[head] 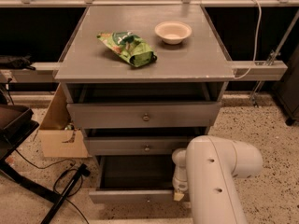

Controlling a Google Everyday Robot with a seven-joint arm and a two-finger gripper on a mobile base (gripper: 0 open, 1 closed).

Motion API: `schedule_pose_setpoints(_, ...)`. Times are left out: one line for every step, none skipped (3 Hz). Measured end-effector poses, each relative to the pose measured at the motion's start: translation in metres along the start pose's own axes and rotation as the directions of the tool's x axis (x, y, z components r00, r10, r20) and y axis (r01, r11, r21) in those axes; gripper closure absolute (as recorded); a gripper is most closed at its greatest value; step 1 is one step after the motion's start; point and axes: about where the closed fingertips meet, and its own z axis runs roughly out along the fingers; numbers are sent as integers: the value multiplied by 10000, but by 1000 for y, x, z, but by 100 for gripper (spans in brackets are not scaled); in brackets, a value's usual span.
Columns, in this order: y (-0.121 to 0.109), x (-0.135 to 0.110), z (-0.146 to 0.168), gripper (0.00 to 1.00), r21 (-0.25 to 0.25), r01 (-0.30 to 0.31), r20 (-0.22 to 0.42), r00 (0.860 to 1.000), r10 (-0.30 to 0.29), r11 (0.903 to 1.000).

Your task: Open bottom drawer

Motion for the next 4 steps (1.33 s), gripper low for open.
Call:
schedule_pose_setpoints(-4, -2, -2, 100, 0, 0, 0, 10000, 0, 10000)
schedule_pose_setpoints(-3, -2, -2, 100, -22, -30, 19, 10000, 30, 10000)
schedule_pose_setpoints(-4, -3, -4, 100, -29, -38, 24, 10000, 38, 10000)
schedule_pose_setpoints(-5, -3, -4, 82, -29, -38, 24, 10000, 38, 10000)
